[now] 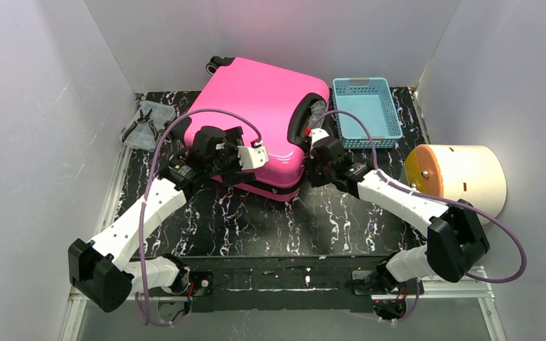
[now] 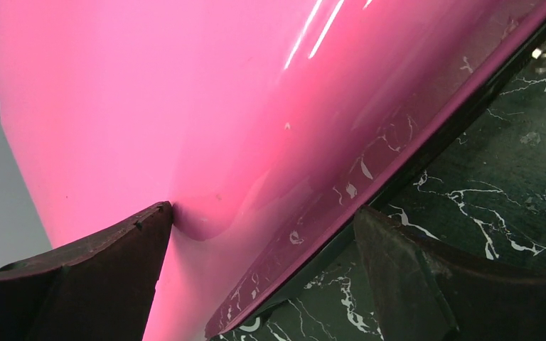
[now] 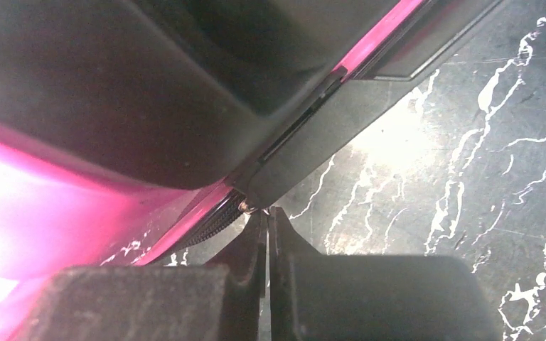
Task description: Open, take out, and arrange the luggage
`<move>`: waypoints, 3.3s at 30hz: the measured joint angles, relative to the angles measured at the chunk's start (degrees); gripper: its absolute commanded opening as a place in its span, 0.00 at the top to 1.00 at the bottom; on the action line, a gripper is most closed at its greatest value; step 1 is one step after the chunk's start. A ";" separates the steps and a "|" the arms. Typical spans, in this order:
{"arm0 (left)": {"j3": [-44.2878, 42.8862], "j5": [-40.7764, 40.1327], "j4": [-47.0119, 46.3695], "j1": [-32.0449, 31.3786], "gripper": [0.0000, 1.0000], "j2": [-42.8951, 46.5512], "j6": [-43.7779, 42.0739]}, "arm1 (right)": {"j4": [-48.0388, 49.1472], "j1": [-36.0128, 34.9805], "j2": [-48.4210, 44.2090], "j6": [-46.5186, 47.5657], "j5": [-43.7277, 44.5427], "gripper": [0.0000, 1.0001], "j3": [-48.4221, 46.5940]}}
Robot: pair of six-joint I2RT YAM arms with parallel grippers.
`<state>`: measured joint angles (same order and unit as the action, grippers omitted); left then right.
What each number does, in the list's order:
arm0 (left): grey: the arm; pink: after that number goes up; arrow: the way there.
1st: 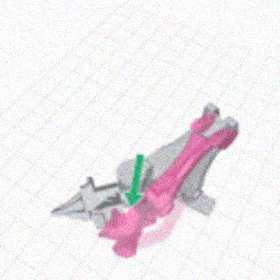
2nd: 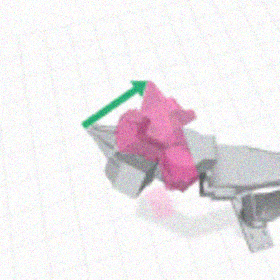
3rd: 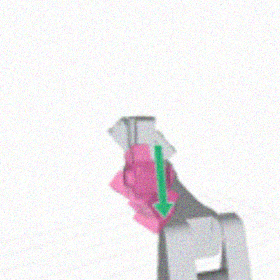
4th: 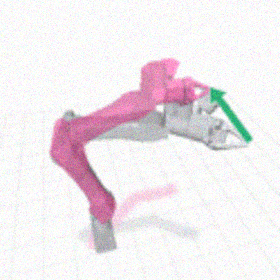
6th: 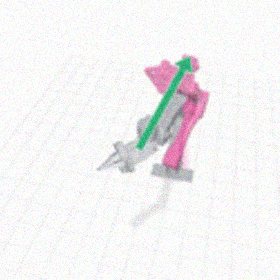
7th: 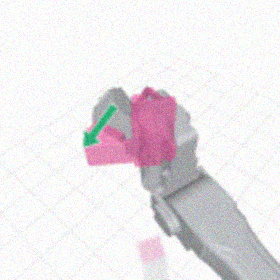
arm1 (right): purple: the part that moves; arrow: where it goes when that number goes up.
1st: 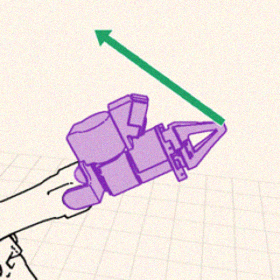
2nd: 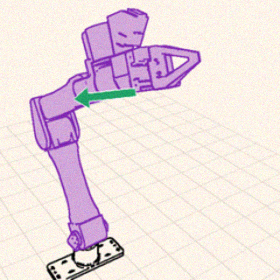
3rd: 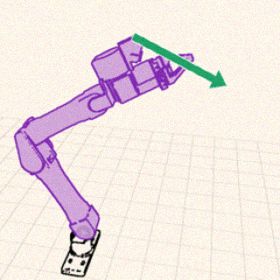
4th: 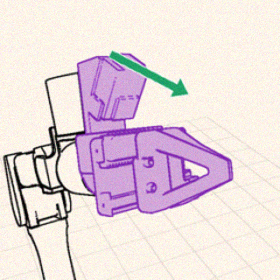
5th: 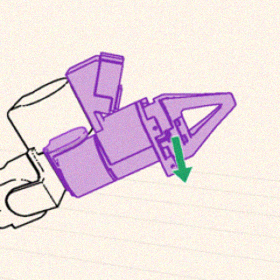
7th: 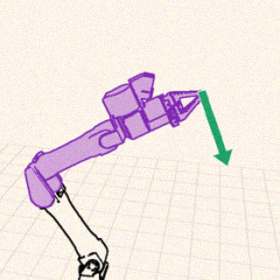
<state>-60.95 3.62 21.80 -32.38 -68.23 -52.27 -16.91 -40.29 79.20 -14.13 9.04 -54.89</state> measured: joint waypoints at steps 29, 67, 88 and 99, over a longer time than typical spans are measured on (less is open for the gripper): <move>-21.20 12.98 17.75 -2.95 0.29 -6.75 25.29 | 28.04 -13.07 11.26 -14.32 -12.17 0.99 1.77; -31.47 -15.89 15.56 -14.08 1.00 -29.79 35.78 | 41.59 -6.38 7.10 -26.18 -14.78 0.99 13.33; -21.66 -5.09 30.64 -13.44 1.00 -10.75 30.47 | 20.59 5.66 4.81 -6.29 -8.33 0.99 5.81; -15.69 -0.31 45.99 -14.01 1.00 6.25 20.90 | 16.22 11.74 3.78 4.00 -15.61 0.99 3.76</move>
<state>-76.64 3.31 67.79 -46.39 -61.98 -31.38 -0.69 -28.56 82.98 -10.13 -6.57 -51.13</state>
